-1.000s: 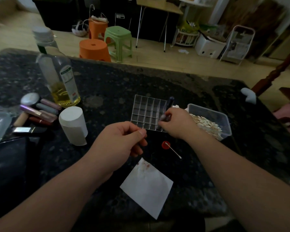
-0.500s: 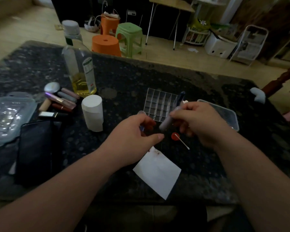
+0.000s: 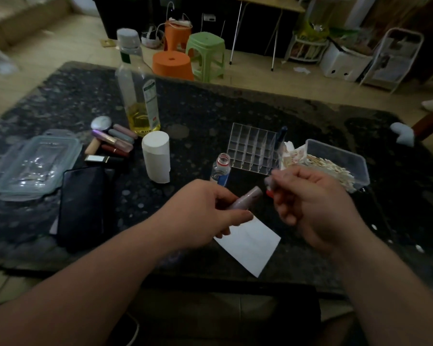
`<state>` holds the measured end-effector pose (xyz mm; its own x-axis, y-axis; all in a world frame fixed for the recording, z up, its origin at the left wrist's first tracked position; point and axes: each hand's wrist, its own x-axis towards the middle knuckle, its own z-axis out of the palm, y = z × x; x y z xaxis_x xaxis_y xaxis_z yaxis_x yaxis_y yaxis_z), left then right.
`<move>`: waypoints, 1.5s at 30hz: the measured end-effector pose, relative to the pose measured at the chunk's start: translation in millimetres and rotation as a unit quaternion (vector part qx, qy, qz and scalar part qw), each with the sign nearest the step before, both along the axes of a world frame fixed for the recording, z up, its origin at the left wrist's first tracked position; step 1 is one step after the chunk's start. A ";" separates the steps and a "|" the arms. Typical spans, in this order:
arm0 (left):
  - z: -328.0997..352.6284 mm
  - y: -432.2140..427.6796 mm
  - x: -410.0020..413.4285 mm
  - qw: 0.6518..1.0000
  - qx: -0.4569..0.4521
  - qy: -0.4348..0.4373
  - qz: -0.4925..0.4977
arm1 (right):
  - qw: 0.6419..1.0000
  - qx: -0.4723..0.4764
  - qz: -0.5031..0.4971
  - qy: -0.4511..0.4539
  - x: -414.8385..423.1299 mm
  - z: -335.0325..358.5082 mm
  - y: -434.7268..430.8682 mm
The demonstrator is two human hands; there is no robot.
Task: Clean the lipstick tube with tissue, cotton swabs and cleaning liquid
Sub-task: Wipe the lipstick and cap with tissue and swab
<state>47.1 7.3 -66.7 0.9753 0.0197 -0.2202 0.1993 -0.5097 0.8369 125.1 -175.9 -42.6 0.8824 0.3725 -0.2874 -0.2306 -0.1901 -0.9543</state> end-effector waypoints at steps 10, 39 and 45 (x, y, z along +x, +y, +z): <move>-8.0 5.6 8.9 0.994 -0.081 0.037 0.070 | 0.994 0.063 0.033 0.088 34.8 -14.3 -14.4; -74.7 11.3 46.3 0.971 0.188 0.071 0.131 | 0.935 -0.229 0.168 -0.213 44.3 -30.3 -8.3; -30.3 14.8 12.5 0.959 0.256 0.070 0.096 | 0.935 -0.210 0.191 -0.213 30.8 -28.8 -6.0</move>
